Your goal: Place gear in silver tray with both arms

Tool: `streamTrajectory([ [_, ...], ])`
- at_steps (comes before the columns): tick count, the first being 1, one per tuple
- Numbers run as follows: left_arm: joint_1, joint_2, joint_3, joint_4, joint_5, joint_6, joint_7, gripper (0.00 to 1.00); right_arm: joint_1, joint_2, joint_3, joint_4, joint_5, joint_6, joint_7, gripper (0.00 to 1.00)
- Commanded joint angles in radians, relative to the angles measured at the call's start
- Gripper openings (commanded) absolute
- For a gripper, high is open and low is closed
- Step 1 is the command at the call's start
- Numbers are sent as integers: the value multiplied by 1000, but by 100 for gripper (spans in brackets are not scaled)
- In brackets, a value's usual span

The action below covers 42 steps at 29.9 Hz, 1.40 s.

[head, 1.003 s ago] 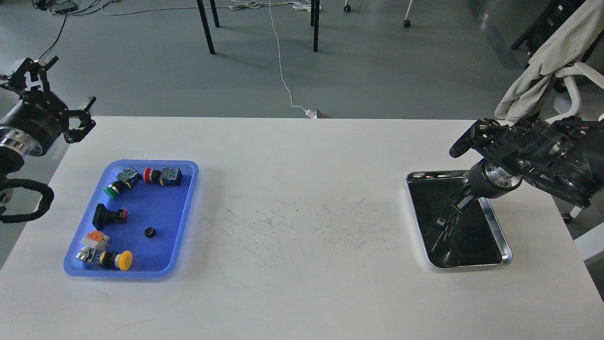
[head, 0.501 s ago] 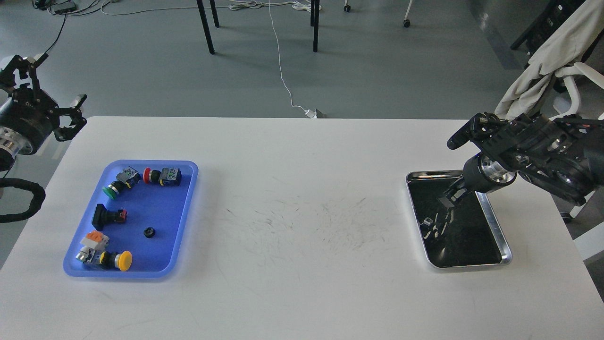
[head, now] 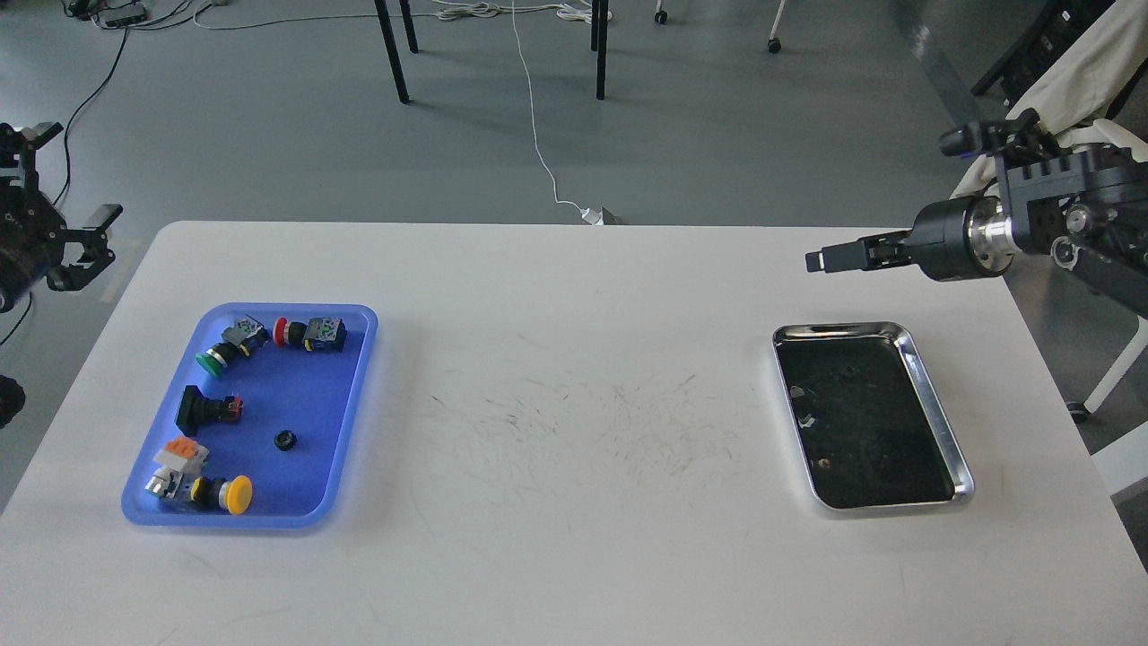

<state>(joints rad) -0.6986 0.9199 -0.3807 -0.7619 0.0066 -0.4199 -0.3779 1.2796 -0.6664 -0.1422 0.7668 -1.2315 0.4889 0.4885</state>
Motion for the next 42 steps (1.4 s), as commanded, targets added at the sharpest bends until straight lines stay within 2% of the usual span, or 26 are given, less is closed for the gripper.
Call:
streamTrajectory([
  [1,1,53,5,-5,66,-5,-65,99,-11,-84,49,19,182,0,0,84],
  [4,4,70,14,-7,91,-62,-90,99,-23,-125,55,49,370,0,0,84],
  [8,7,67,16,-8,148,-69,-95,98,-36,-192,59,130,538,0,-1,84],
  [11,19,57,16,-8,214,-69,-111,98,-49,-260,62,170,639,-65,-1,84],
  [16,19,63,20,1,326,-69,-111,98,-114,-323,62,241,747,-139,-1,84],
  [23,44,105,22,-27,539,-69,-111,98,-158,-331,64,325,803,-222,0,84],
  [34,56,143,19,-105,892,-69,-111,94,-181,-295,64,321,853,-228,0,86],
  [39,34,157,5,-114,986,-69,-111,94,-235,-266,65,310,851,-249,0,86],
  [42,-19,195,3,-114,994,-69,-111,94,-253,-259,65,310,851,-259,0,87],
])
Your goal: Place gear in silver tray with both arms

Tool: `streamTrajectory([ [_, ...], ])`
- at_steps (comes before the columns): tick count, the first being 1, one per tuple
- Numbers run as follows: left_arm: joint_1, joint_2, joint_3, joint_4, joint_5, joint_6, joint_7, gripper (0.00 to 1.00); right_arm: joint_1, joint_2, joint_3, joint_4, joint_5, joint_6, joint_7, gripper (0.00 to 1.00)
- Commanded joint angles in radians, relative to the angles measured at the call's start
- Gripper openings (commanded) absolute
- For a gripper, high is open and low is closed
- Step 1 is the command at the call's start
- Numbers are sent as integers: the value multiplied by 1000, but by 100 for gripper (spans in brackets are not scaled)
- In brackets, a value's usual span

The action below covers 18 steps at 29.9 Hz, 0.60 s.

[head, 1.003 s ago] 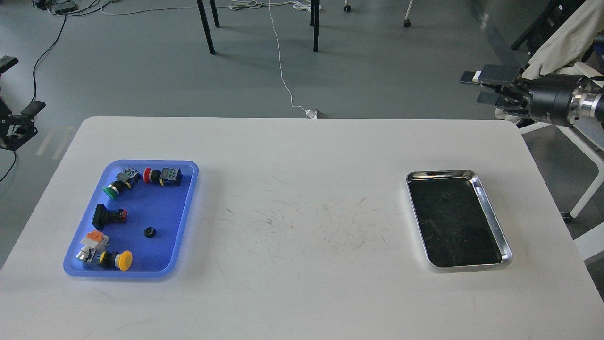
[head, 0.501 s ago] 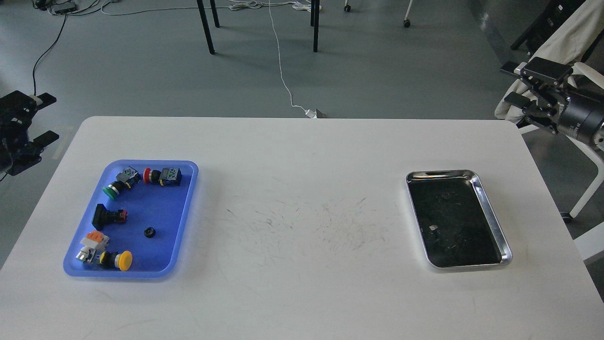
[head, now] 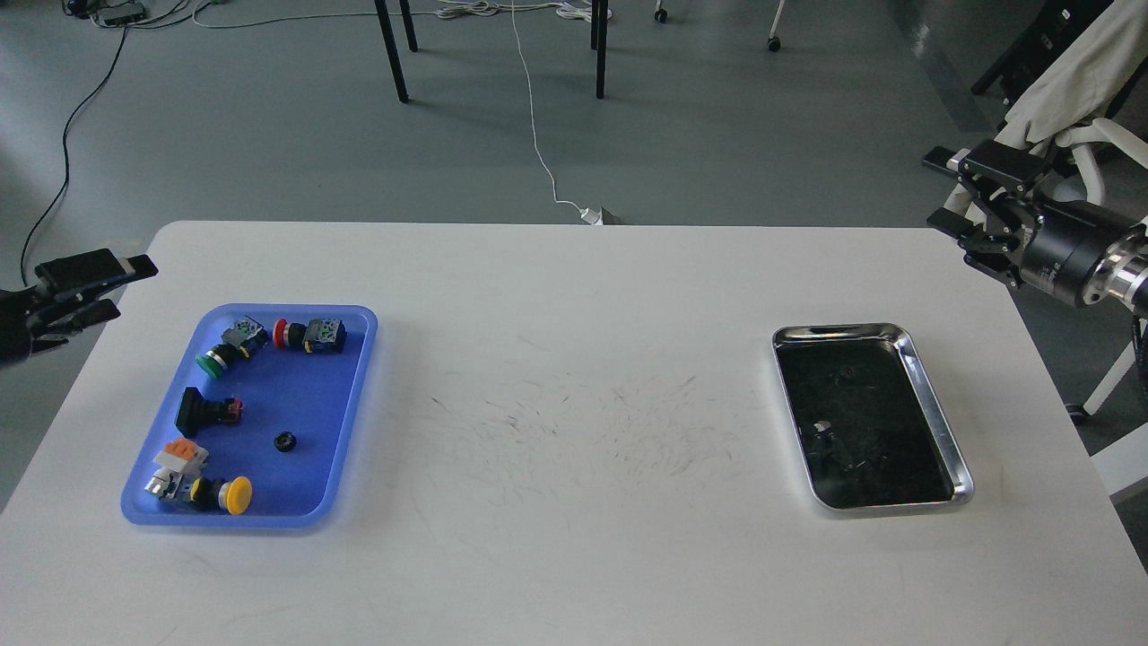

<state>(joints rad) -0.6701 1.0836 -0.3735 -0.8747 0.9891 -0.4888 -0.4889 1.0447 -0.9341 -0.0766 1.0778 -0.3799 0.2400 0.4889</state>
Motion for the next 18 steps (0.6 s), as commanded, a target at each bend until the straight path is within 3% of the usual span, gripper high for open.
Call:
streamTrajectory([
  [1,-77,30,1,3,5,0,0,95,-20,12,0,-5,-2,-11,0,87],
  [6,-112,19,7,11,-67,38,0,95,-23,20,0,-13,1,-38,0,87],
  [9,-100,22,22,-3,-81,19,0,95,-29,23,0,-9,1,-57,0,87],
  [18,-146,25,42,-154,255,62,0,95,-32,29,-2,-12,1,-67,0,87],
])
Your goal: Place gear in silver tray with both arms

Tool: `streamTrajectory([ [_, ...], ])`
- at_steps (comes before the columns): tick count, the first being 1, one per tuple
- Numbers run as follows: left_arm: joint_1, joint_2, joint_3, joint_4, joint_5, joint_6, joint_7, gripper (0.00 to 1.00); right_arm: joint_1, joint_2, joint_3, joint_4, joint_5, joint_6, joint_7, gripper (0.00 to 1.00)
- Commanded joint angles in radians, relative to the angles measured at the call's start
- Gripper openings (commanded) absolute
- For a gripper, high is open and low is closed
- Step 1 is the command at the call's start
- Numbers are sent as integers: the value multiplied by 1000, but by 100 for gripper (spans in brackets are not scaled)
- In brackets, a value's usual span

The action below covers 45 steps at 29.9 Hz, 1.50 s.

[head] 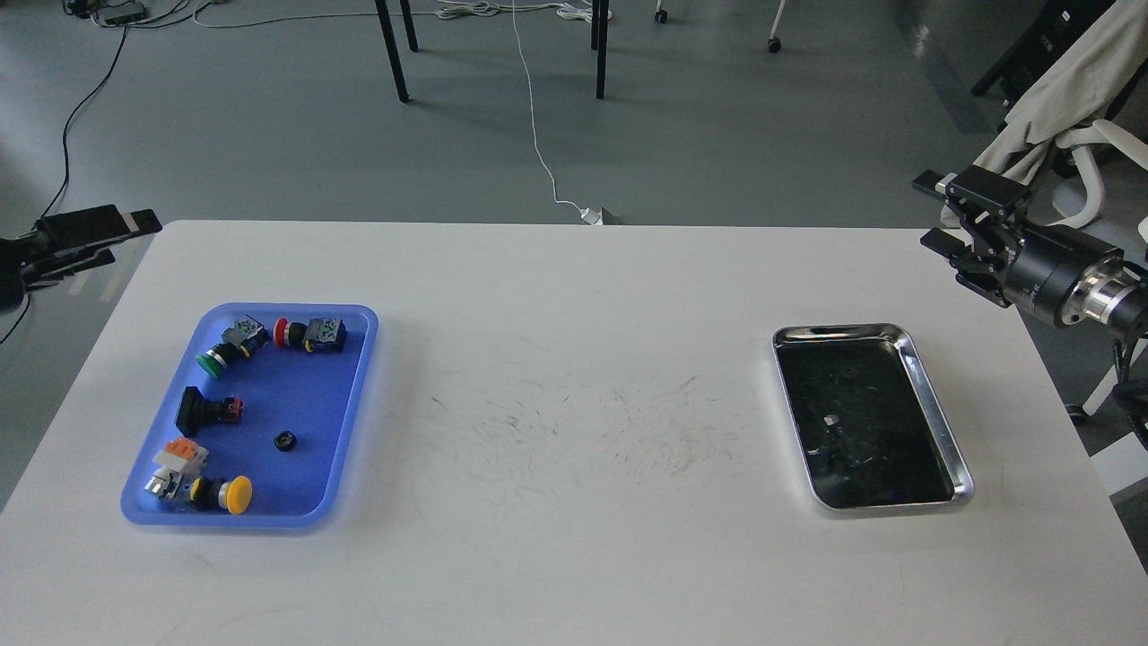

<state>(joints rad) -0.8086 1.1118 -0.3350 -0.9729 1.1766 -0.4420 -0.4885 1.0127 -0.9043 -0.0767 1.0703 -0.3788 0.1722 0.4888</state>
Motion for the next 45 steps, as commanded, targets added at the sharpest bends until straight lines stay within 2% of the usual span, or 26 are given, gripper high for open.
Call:
streamTrajectory([
  [1,-6,-1,5,-90,98,17,0,95,0,-1,-2,-6,-2,3,0,87],
  [4,-11,17,5,-223,236,46,0,98,-3,-1,-2,-13,-3,6,0,87],
  [11,-11,31,11,-369,467,72,0,98,-3,15,-2,-13,-3,3,0,87],
  [15,2,20,14,-400,619,115,0,98,-3,15,9,-13,-2,-6,0,87],
  [19,12,-12,51,-402,663,160,0,98,-13,11,52,-13,0,-20,0,87],
  [23,16,-41,141,-389,745,261,0,98,-46,8,112,-15,8,-25,0,87],
  [28,17,-43,223,-388,759,315,0,98,-75,8,167,-16,29,-37,0,88],
  [34,54,-56,223,-337,773,351,0,96,-80,7,179,-39,182,-54,0,94],
  [42,88,-101,225,-294,778,398,0,93,-101,13,215,-64,406,-80,0,95],
  [45,115,-104,225,-290,778,401,0,93,-105,7,228,-63,413,-77,0,96],
])
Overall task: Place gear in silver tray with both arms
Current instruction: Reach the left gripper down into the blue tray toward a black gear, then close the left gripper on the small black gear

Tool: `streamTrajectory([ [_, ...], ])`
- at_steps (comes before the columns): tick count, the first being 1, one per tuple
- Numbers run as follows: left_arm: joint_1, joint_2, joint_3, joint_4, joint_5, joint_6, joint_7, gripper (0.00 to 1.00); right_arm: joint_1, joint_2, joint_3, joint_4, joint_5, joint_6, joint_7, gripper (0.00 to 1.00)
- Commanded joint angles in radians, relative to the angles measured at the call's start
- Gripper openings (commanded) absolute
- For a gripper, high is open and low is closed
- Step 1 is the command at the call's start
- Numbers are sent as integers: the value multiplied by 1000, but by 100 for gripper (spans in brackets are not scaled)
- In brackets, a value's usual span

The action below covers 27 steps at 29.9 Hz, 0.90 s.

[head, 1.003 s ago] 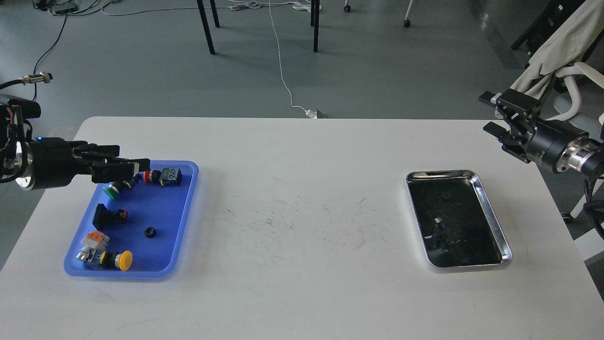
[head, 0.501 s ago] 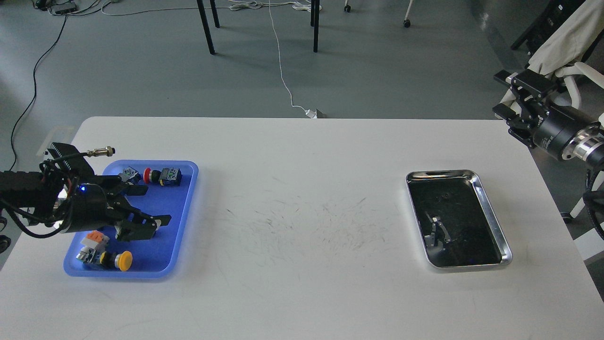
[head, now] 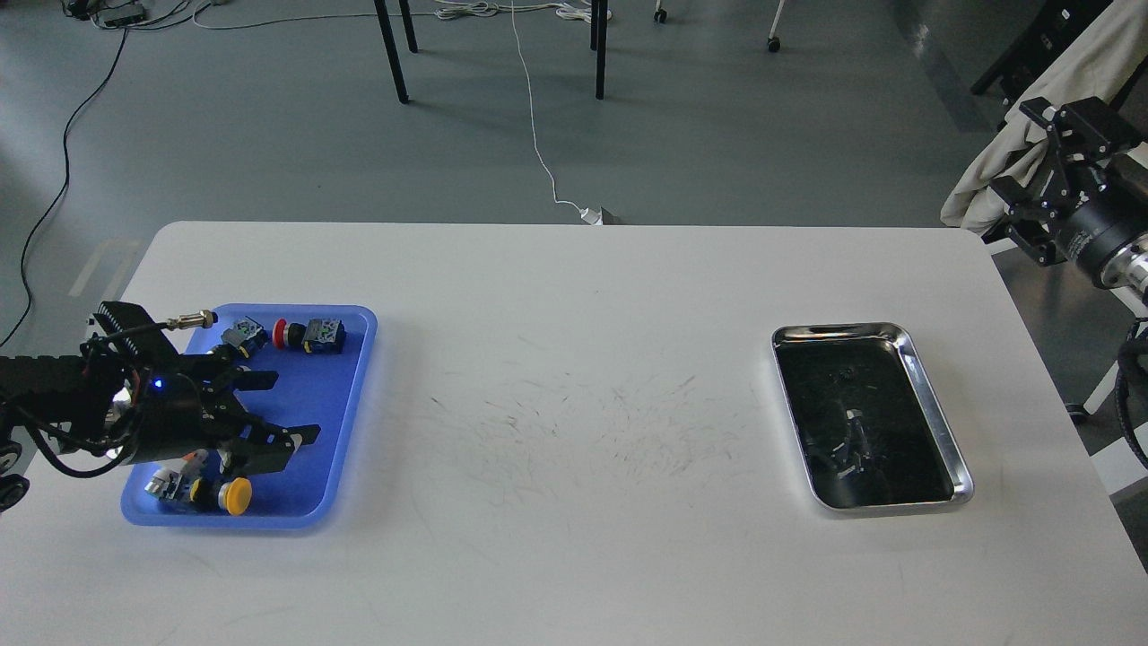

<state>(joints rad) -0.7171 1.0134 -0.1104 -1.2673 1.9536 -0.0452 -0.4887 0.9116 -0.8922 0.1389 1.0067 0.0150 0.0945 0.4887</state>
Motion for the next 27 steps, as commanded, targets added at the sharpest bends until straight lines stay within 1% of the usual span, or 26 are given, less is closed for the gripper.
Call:
streamTrajectory([
  [1,31,-6,0,9,2,8,0,93,-4,-10,13,6,19,7,0,96],
  [3,44,-10,0,22,5,30,0,92,-4,-14,15,0,19,4,0,96],
  [7,56,-33,2,55,18,54,0,89,-10,-19,16,3,40,33,-5,96],
  [9,56,-45,2,69,16,56,0,89,-11,-21,16,4,68,68,-5,99],
  [12,56,-53,2,72,16,57,0,89,-23,-21,16,3,158,123,-7,99],
  [13,56,-55,0,72,16,57,0,89,-23,-21,16,3,189,132,-13,99],
  [16,56,-55,2,74,16,57,0,89,-25,-30,25,7,270,139,-64,99],
  [17,56,-55,2,74,18,59,0,89,-27,-28,31,4,292,139,-67,99],
  [20,59,-65,2,81,18,67,0,87,-43,-25,38,6,335,137,-65,99],
  [25,76,-88,2,143,48,119,0,83,-54,-19,56,6,367,137,-61,99],
  [27,90,-95,2,154,71,145,0,79,-56,-16,56,6,369,137,-59,99],
])
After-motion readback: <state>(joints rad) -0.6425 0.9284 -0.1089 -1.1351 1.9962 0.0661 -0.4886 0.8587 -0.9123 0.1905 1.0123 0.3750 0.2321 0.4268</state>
